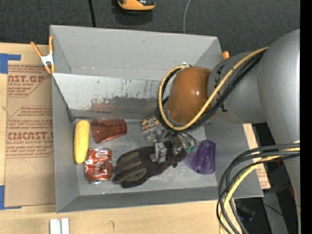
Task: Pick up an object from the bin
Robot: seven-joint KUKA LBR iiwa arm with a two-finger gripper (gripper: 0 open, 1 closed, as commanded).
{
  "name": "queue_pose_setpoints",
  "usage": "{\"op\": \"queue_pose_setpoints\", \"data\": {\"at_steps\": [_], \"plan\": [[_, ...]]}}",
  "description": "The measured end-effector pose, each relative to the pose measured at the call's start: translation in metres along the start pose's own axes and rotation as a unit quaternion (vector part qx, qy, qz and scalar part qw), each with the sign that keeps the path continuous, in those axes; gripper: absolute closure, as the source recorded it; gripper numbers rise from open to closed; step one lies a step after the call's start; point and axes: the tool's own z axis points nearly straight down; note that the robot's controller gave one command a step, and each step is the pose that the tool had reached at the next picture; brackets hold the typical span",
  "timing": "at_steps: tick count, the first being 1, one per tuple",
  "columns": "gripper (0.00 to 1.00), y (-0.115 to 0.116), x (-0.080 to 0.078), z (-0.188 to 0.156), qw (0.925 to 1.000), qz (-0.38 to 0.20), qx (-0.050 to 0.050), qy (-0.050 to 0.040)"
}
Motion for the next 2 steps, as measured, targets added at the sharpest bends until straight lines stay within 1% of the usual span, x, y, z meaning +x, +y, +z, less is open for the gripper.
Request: {"op": "queue_pose_setpoints", "data": {"at_steps": [1,2], "plan": [[1.00,0.000,0.000,0.000,1.0000,0.000,0.000,0.0000],[1.00,0.002,0.001,-0.133,1.0000,-0.004,0.001,-0.0012]]}}
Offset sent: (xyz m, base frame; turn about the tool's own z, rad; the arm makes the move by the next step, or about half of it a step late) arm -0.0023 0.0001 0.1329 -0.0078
